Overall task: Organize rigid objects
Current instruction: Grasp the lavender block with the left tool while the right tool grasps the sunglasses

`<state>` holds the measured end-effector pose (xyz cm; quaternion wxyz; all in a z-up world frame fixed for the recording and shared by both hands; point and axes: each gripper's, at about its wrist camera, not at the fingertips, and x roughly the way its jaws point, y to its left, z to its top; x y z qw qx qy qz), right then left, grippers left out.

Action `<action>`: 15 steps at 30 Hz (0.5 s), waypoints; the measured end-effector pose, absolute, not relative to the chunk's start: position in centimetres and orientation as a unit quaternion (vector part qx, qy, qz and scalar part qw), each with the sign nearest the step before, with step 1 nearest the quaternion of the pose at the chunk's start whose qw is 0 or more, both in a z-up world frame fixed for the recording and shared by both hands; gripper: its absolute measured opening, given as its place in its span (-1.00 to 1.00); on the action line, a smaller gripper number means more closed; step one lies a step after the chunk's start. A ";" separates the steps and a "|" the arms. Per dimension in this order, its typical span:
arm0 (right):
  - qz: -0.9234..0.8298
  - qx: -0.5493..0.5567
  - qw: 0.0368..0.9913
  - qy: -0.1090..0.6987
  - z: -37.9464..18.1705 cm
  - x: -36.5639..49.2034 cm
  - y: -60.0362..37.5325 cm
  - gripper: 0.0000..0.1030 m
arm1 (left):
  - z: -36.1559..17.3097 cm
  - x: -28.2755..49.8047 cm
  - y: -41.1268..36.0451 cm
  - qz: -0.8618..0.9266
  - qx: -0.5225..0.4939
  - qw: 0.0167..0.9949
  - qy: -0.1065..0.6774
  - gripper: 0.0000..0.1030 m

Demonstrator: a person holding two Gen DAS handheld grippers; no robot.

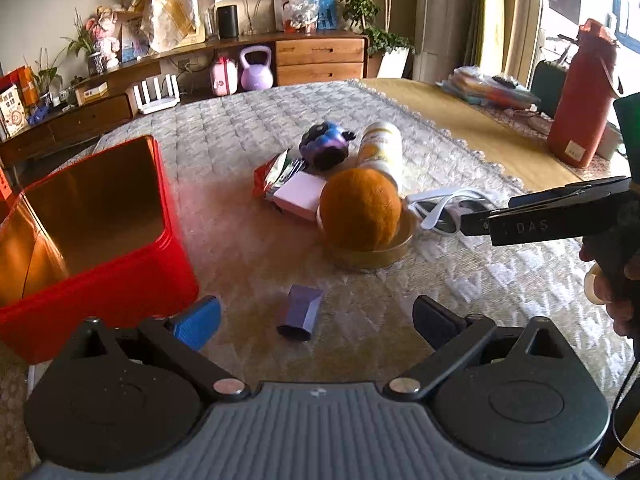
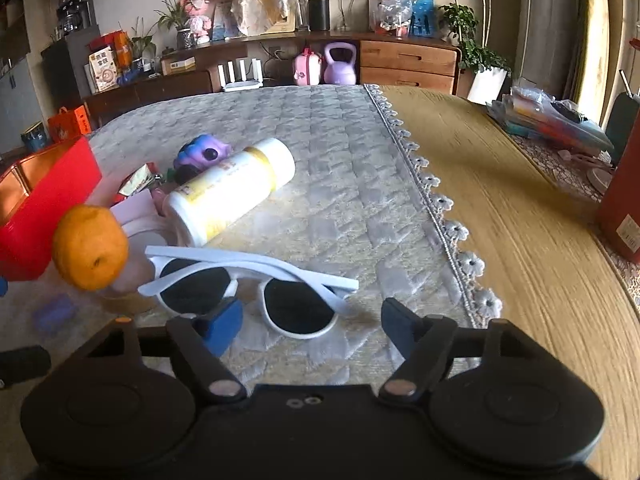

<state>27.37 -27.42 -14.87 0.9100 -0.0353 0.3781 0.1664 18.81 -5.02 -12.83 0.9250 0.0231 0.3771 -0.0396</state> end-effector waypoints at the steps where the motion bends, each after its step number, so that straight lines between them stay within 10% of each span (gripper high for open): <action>1: 0.167 -0.038 0.911 0.374 -14.9 27.4 -27.2 0.45 | -13.0 19.0 -5.0 -0.038 0.023 0.924 0.380 0.99; 15: 0.160 -0.058 0.918 0.358 -14.9 27.9 -26.2 0.15 | -14.3 20.3 -4.9 -0.033 0.038 0.923 0.382 0.62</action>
